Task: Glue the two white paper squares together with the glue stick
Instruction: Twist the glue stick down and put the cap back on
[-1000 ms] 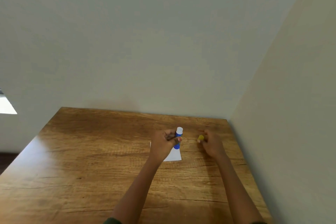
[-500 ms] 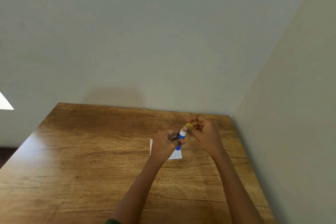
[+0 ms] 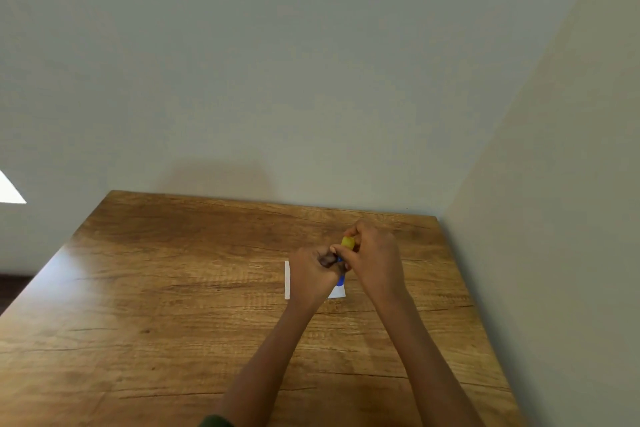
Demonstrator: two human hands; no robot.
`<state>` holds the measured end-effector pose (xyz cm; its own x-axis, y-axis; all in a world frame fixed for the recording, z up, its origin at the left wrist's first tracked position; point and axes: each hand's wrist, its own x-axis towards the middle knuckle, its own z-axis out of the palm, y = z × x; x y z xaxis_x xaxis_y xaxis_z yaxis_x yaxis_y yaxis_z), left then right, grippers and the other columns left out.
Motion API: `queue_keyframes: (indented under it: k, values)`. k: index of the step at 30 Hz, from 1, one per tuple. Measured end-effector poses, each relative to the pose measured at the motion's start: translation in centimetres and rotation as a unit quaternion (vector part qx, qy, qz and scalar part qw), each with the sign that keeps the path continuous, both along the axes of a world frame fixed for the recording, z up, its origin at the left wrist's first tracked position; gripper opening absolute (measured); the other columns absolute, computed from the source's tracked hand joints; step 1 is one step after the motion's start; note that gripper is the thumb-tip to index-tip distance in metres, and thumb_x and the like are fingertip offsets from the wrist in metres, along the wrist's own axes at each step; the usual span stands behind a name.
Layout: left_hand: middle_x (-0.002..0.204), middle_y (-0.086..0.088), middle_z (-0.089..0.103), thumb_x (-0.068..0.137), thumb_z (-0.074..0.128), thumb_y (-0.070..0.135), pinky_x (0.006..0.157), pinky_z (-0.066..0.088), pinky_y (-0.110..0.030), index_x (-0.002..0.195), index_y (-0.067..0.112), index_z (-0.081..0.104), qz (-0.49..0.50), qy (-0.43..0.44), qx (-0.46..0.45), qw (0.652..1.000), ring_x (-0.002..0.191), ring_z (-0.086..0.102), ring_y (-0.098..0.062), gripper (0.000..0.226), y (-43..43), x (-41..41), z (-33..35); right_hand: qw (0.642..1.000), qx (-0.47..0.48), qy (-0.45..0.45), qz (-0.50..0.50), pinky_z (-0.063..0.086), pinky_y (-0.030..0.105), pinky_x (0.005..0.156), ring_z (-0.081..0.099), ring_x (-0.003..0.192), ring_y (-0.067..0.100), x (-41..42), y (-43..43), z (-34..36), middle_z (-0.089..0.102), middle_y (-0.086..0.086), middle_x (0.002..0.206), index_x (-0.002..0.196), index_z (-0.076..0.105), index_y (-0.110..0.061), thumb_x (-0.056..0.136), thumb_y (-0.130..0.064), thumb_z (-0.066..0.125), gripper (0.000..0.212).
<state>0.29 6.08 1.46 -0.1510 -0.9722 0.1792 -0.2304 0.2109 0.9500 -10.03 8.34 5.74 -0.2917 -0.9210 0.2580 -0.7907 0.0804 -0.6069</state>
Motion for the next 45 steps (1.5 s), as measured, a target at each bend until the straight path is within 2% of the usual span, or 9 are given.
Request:
queue_keyframes:
  k: [4,7,10,13,16,22,28,38,45]
  values:
    - [0.04,0.021,0.056,0.07,0.066,-0.012,0.044,0.037,-0.007,0.052,0.02,0.059,0.012,0.026,0.005,1.0,0.043,0.053,0.006,0.037,0.3,-0.2,0.1,0.999,-0.011,0.032,-0.008,0.051,0.026,0.064,0.063,0.073,0.015,0.5,0.1,-0.3,0.068,0.002,0.083,0.096,0.061,-0.012,0.078,-0.029,0.074,0.028]
    - [0.039,0.006,0.055,0.072,0.065,-0.011,0.043,0.034,-0.005,0.066,-0.001,0.07,-0.017,0.038,0.013,0.999,0.04,0.051,0.007,0.012,0.2,-0.1,0.8,0.998,-0.003,-0.065,0.011,0.052,0.021,0.063,0.063,0.072,0.011,-0.4,0.2,-0.4,0.065,-0.002,0.081,0.098,0.06,-0.014,0.074,-0.021,0.078,0.03]
    - [0.069,-0.007,0.071,0.074,0.068,-0.004,0.052,0.043,-0.005,0.087,0.0,0.074,-0.039,0.02,0.017,0.999,0.053,0.061,0.01,0.014,-0.8,0.2,0.7,0.988,0.015,-0.151,0.035,0.048,0.007,0.06,0.062,0.073,-0.001,-1.2,0.5,-0.8,0.065,-0.008,0.08,0.103,0.061,-0.018,0.075,-0.013,0.077,0.033]
    - [0.093,-0.007,0.075,0.068,0.079,0.012,0.074,0.057,-0.027,0.101,0.01,0.074,-0.102,-0.018,0.033,0.994,0.08,0.069,0.0,0.033,-1.8,-0.1,-0.3,0.995,0.003,-0.094,0.028,0.055,0.019,0.056,0.065,0.064,0.009,-1.7,0.4,-1.1,0.066,-0.001,0.076,0.097,0.06,-0.014,0.081,-0.005,0.068,0.02]
    - [0.126,-0.001,0.063,0.064,0.082,0.039,0.095,0.043,-0.023,0.124,0.016,0.06,-0.118,-0.114,0.04,0.986,0.118,0.057,-0.013,0.068,-1.9,0.0,-0.1,1.0,0.003,-0.007,-0.017,0.043,0.019,0.049,0.06,0.062,0.014,-3.2,-0.2,-1.4,0.059,-0.001,0.072,0.091,0.057,-0.007,0.082,-0.003,0.065,0.013]
    - [0.158,-0.001,0.016,0.077,0.049,0.068,0.118,0.004,-0.042,0.149,0.018,0.02,-0.109,-0.254,-0.01,0.961,0.146,0.009,-0.019,0.092,-2.4,2.0,-1.5,0.998,-0.001,0.024,-0.064,0.049,0.029,0.058,0.061,0.071,0.016,-6.6,-0.8,-3.6,0.064,0.002,0.079,0.099,0.057,-0.014,0.086,-0.002,0.061,0.018]
    - [0.158,-0.003,-0.014,0.05,0.0,0.095,0.112,-0.013,-0.038,0.149,0.014,-0.01,-0.119,-0.338,-0.052,0.932,0.145,-0.016,-0.018,0.128,-3.1,3.2,-3.1,0.997,0.014,0.031,-0.067,0.047,0.027,0.059,0.061,0.074,0.018,-6.8,-0.9,-5.2,0.065,0.007,0.085,0.107,0.054,-0.015,0.086,-0.011,0.063,0.023]
    - [0.157,-0.011,-0.019,0.046,-0.006,0.095,0.113,-0.012,-0.04,0.146,0.008,-0.015,-0.103,-0.383,-0.025,0.918,0.144,-0.019,-0.025,0.133,-2.7,3.4,-3.6,0.99,0.0,0.129,-0.065,0.053,0.033,0.054,0.062,0.068,0.02,-7.0,-0.3,-5.4,0.067,0.004,0.079,0.109,0.052,-0.02,0.084,-0.027,0.064,0.029]
    - [0.155,-0.011,-0.024,0.058,0.014,0.086,0.115,-0.01,-0.04,0.145,0.007,-0.019,-0.124,-0.343,-0.005,0.931,0.143,-0.023,-0.024,0.122,-2.6,3.0,-2.2,0.985,0.013,0.147,-0.089,0.044,0.026,0.053,0.061,0.067,0.02,-6.8,-0.1,-5.0,0.066,0.002,0.079,0.113,0.053,-0.02,0.081,-0.031,0.065,0.036]
